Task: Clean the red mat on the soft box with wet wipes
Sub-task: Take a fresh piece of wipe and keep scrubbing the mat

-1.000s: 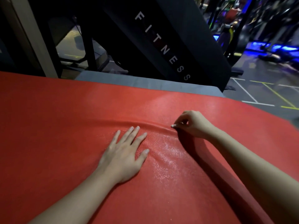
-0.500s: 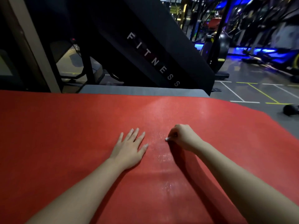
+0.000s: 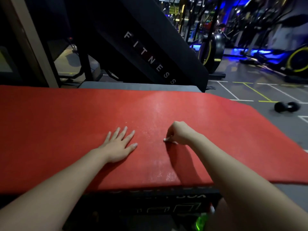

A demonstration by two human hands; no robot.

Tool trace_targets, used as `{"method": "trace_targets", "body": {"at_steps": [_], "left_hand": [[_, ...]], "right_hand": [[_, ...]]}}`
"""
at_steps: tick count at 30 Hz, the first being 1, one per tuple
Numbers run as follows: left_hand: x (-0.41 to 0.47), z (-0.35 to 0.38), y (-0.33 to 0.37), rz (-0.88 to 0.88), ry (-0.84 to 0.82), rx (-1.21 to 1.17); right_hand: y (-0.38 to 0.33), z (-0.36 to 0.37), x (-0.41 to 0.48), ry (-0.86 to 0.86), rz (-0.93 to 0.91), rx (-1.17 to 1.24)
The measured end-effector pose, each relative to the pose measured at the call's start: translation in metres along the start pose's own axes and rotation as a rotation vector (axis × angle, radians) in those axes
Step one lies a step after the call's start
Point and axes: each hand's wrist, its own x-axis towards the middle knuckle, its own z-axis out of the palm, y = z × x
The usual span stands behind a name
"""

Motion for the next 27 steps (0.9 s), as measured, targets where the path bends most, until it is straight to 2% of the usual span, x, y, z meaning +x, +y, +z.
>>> {"method": "trace_targets", "body": {"at_steps": [4, 7, 9, 12, 14, 16, 19, 21, 24, 27], "left_hand": [[0.002, 0.007, 0.001, -0.016, 0.061, 0.035], [0.0, 0.013, 0.002, -0.018, 0.114, 0.038], [-0.003, 0.014, 0.001, -0.01, 0.156, 0.038], [-0.006, 0.016, 0.002, -0.006, 0.192, 0.032], [-0.006, 0.016, 0.002, 0.001, 0.192, 0.027], [-0.008, 0.016, 0.003, -0.001, 0.198, 0.015], [-0.011, 0.016, 0.005, -0.001, 0.202, 0.012], [-0.012, 0.015, 0.005, -0.004, 0.211, 0.013], [-0.014, 0.014, 0.004, -0.005, 0.21, -0.014], [-0.021, 0.016, 0.004, -0.006, 0.214, -0.044]], "right_hand": [[0.005, 0.03, 0.006, 0.309, 0.029, 0.117], [0.008, 0.036, 0.011, 0.377, -0.003, 0.126], [0.007, 0.027, 0.003, 0.302, 0.021, 0.132], [0.008, 0.005, -0.025, 0.003, 0.019, 0.022], [0.007, 0.0, -0.043, -0.099, -0.011, -0.015], [0.005, 0.005, -0.049, -0.036, -0.046, 0.007], [0.0, 0.017, -0.037, 0.193, -0.047, 0.075], [-0.001, 0.023, -0.025, 0.281, -0.017, 0.101], [-0.004, 0.019, -0.024, 0.233, -0.002, 0.097], [-0.009, 0.007, -0.049, 0.023, -0.006, 0.067]]}}
